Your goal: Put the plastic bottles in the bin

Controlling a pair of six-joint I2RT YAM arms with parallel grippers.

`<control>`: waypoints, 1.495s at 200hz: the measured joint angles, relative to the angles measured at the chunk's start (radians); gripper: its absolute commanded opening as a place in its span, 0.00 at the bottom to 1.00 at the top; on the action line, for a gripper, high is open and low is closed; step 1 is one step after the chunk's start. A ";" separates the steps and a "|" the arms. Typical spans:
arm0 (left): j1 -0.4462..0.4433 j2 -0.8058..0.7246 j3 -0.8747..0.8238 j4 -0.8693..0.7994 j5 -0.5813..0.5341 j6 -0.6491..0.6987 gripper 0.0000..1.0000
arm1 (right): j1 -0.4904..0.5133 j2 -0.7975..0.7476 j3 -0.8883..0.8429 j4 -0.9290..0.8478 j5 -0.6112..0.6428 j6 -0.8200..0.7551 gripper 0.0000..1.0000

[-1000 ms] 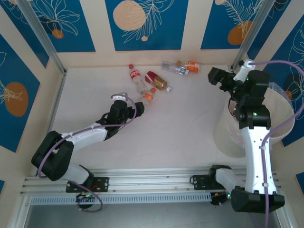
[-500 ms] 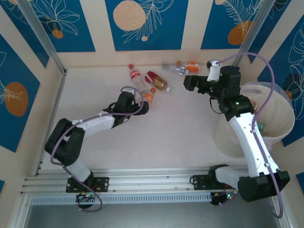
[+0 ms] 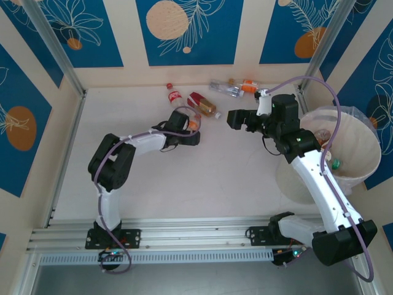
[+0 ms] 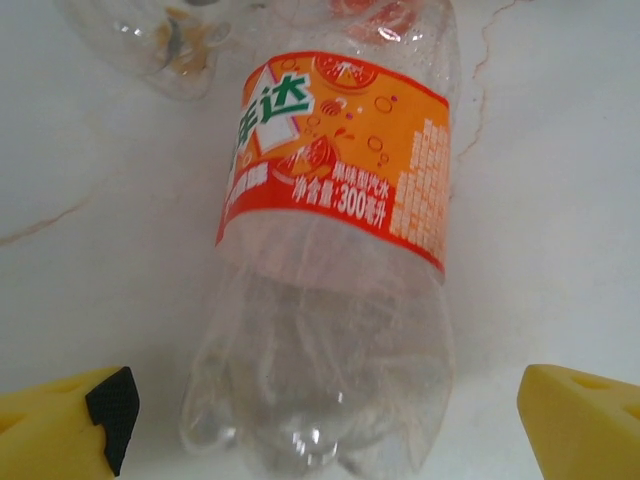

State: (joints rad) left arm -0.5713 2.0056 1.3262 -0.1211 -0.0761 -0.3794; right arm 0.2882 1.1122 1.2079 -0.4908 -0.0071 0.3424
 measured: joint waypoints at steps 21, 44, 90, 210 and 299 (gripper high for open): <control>0.000 0.023 0.028 -0.014 -0.003 0.019 0.86 | 0.001 -0.008 -0.002 -0.005 0.005 -0.003 0.99; 0.000 0.046 0.044 -0.016 -0.003 0.028 0.76 | 0.001 -0.021 -0.015 -0.010 0.011 -0.003 0.99; -0.003 0.035 0.002 0.014 0.010 0.020 0.57 | 0.001 -0.034 -0.044 -0.011 0.043 0.005 0.99; -0.031 -0.410 -0.372 0.431 0.424 -0.174 0.49 | 0.001 0.002 -0.048 0.004 0.013 0.178 0.99; -0.037 -0.460 -0.422 0.741 0.693 -0.327 0.48 | -0.003 0.079 -0.037 0.177 -0.195 0.389 0.99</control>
State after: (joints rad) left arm -0.6079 1.5455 0.9039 0.6201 0.6167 -0.7063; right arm 0.2855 1.1912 1.1706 -0.3134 -0.2016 0.7315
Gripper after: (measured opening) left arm 0.532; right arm 0.994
